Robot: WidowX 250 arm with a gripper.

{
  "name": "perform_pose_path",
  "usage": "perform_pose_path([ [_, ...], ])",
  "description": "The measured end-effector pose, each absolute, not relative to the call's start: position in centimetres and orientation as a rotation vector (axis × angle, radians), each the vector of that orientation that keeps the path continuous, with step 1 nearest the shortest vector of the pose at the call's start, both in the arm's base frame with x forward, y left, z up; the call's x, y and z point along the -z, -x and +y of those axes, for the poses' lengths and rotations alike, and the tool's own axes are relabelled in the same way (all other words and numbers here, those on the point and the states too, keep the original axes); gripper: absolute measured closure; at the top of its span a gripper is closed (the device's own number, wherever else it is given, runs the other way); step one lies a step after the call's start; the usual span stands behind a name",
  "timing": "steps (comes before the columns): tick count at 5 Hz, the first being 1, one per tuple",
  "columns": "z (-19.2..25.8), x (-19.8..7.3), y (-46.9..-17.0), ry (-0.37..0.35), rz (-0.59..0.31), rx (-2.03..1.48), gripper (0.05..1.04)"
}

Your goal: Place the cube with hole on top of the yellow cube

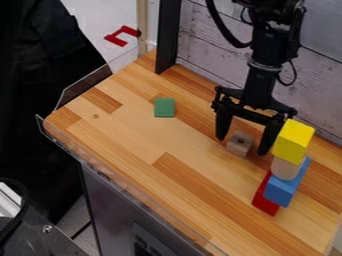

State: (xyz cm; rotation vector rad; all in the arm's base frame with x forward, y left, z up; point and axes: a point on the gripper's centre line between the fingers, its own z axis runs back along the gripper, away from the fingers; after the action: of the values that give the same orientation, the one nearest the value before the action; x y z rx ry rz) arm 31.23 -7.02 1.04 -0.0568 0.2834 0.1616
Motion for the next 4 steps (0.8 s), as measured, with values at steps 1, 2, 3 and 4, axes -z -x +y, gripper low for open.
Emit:
perform_pose_path([
  [1, -6.9, -0.8, -31.4, 0.06, 0.282, -0.165, 0.083],
  [2, -6.9, 0.0, -31.2, 0.069, 0.301, -0.166, 0.083],
  [3, -7.0, 0.5, -31.1, 0.085, 0.32, -0.169, 0.117],
  [4, -6.8, 0.7, -31.3, 0.094, 0.315, -0.19, 0.385],
])
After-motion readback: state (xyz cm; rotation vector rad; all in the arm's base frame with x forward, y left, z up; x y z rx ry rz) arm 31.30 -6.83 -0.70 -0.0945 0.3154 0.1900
